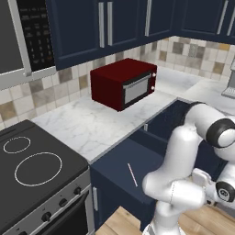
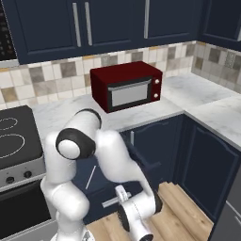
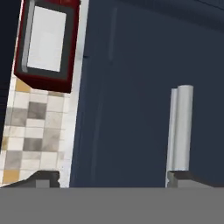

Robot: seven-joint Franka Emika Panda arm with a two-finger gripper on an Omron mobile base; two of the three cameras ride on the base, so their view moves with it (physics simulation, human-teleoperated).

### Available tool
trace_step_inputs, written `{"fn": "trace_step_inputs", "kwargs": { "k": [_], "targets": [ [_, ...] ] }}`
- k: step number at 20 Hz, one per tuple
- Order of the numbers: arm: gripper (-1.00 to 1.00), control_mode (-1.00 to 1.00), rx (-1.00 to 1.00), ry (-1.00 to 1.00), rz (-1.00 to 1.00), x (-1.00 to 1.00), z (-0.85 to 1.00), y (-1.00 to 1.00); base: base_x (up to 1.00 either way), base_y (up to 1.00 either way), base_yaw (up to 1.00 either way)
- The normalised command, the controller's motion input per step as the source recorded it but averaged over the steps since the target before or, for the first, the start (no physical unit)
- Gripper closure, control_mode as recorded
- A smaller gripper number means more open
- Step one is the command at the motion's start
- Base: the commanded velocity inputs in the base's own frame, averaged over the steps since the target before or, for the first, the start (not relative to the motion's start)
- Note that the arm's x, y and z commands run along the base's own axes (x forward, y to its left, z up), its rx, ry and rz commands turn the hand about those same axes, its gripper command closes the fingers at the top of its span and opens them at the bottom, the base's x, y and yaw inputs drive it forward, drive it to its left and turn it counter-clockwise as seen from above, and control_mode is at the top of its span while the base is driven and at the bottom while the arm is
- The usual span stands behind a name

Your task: Take a straw from the drawer in front and place it inside the glass cup on the dining counter.

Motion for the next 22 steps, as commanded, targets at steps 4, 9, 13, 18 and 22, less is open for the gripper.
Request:
{"fn": "trace_step_inputs", "kwargs": {
  "k": [4, 9, 13, 18, 22],
  "targets": [
    [-1.0, -1.0, -0.1, 0.0, 0.0, 0.0, 1.0, 0.0, 0.0, 0.0, 0.0],
    [-1.0, -1.0, -0.16, 0.01, 0.0, 0.0, 1.0, 0.0, 0.0, 0.0, 0.0],
    [-1.0, -1.0, -0.22, 0.12, 0.0, 0.05, 1.0, 0.0, 0.0, 0.0, 0.0],
    [-1.0, -1.0, -0.23, 0.27, 0.0, 0.17, 1.0, 0.0, 0.0, 0.0, 0.0],
    [-1.0, -1.0, -0.22, 0.37, 0.0, 0.31, 1.0, 0.1, 0.0, 0.0, 0.0]
  ]
}}
